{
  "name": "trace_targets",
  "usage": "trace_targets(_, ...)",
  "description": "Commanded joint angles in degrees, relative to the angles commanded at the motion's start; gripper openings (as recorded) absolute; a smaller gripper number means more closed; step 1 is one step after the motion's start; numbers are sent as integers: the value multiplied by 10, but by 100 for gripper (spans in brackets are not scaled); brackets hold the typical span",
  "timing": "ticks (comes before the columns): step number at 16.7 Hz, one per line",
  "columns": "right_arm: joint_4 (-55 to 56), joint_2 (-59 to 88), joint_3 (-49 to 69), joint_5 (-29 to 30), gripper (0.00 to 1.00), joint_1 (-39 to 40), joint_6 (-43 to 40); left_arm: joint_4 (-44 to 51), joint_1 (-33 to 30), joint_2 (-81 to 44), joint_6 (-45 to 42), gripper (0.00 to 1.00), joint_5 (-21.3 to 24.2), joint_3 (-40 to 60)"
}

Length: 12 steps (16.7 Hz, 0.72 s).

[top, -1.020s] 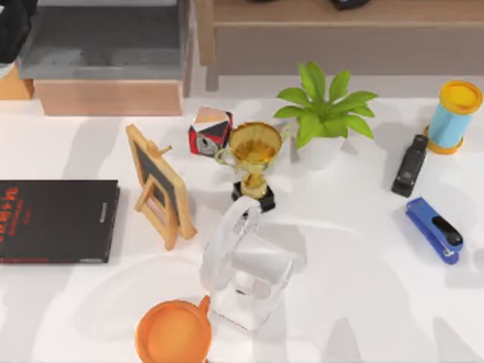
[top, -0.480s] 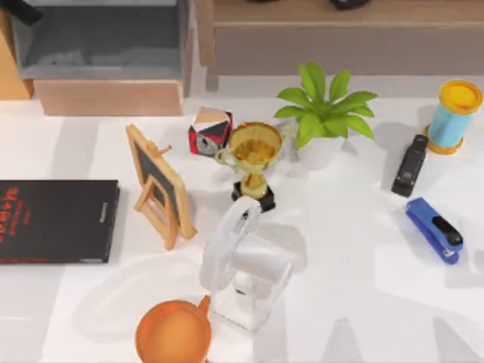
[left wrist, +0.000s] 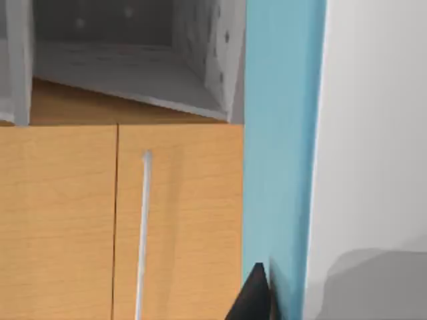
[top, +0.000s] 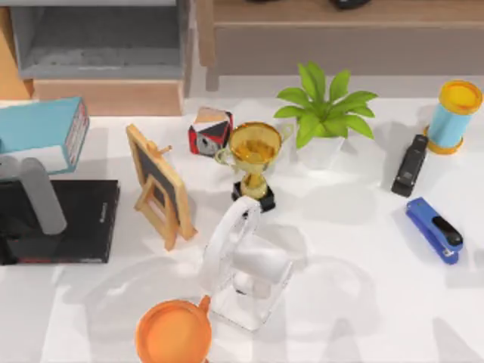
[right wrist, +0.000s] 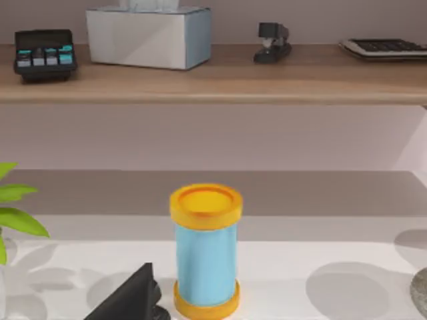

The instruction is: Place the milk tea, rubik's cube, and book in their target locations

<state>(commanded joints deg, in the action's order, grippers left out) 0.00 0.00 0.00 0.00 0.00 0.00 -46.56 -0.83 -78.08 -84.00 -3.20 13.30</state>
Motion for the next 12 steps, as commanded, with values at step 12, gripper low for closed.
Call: trace_targets(12, 0, 0, 0, 0, 100, 0, 0, -13, -16, -43, -67, 0, 31, -74)
